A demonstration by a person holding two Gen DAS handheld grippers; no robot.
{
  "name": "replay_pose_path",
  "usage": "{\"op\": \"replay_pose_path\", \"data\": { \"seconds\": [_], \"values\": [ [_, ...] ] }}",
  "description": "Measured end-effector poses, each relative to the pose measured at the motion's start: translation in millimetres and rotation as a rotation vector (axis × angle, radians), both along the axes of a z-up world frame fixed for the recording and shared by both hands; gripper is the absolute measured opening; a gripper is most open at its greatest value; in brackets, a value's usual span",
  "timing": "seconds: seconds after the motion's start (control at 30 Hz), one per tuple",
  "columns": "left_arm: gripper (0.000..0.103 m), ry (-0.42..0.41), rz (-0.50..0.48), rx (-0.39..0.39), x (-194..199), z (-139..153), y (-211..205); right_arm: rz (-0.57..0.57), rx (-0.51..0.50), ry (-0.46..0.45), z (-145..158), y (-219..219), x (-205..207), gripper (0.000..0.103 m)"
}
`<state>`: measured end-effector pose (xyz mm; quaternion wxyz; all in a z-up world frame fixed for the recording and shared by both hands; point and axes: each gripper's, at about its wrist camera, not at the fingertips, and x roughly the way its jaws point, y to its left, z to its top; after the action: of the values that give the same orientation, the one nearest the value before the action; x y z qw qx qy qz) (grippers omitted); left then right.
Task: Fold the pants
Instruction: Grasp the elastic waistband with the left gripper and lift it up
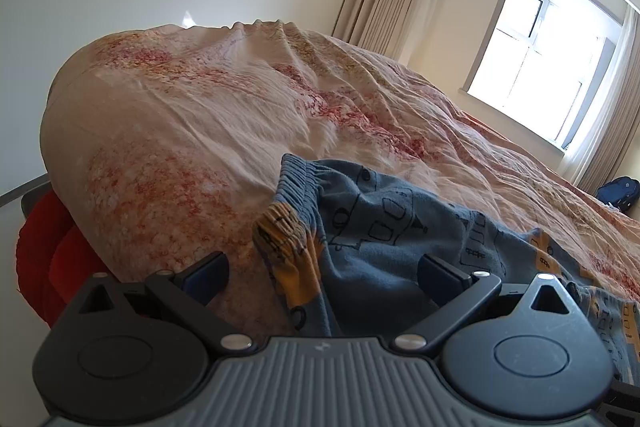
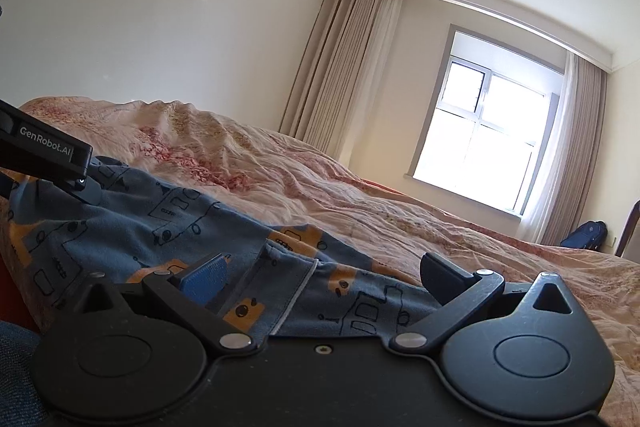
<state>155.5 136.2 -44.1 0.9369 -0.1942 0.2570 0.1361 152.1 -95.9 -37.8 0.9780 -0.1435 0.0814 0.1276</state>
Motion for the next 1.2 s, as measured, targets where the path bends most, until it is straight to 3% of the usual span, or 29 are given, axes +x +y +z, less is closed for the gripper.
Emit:
{"op": "replay_pose_path", "data": {
  "seconds": [0.17, 0.27, 0.33, 0.47, 0.53, 0.63, 0.93, 1.2],
  "values": [
    [0.102, -0.028, -0.029, -0.012, -5.2, -2.0, 4.0, -0.015, 0.023, 0.001, 2.8, -7.2, -6.0, 0.103],
    [0.091, -0.062, 0.003, -0.067, -12.1, -2.1, 13.7, -0.017, 0.039, 0.003, 2.8, -10.3, -9.9, 0.103],
    [0.076, -0.083, 0.039, -0.086, -16.7, -2.1, 19.5, -0.022, 0.05, 0.009, 2.7, -13.6, -11.0, 0.103],
    [0.06, -0.089, 0.089, -0.106, -20.4, -1.8, 27.3, -0.044, 0.075, 0.029, 2.0, -20.8, -12.7, 0.103],
    [0.039, -0.088, 0.082, -0.124, -19.9, -0.9, 29.1, -0.052, 0.087, 0.043, 0.7, -24.4, -14.2, 0.103],
    [0.022, -0.089, 0.077, -0.15, -17.7, 3.8, 29.6, -0.062, 0.103, 0.058, 0.0, -30.9, -17.5, 0.103],
    [0.019, -0.147, 0.025, -0.005, -21.0, 48.3, -6.3, -0.12, 0.166, 0.084, 0.9, -58.6, -24.0, 0.103],
    [0.018, -0.273, -0.176, 0.139, -26.9, 104.1, -78.0, -0.178, 0.214, 0.089, 1.7, -86.6, -30.6, 0.103]
  ]
}}
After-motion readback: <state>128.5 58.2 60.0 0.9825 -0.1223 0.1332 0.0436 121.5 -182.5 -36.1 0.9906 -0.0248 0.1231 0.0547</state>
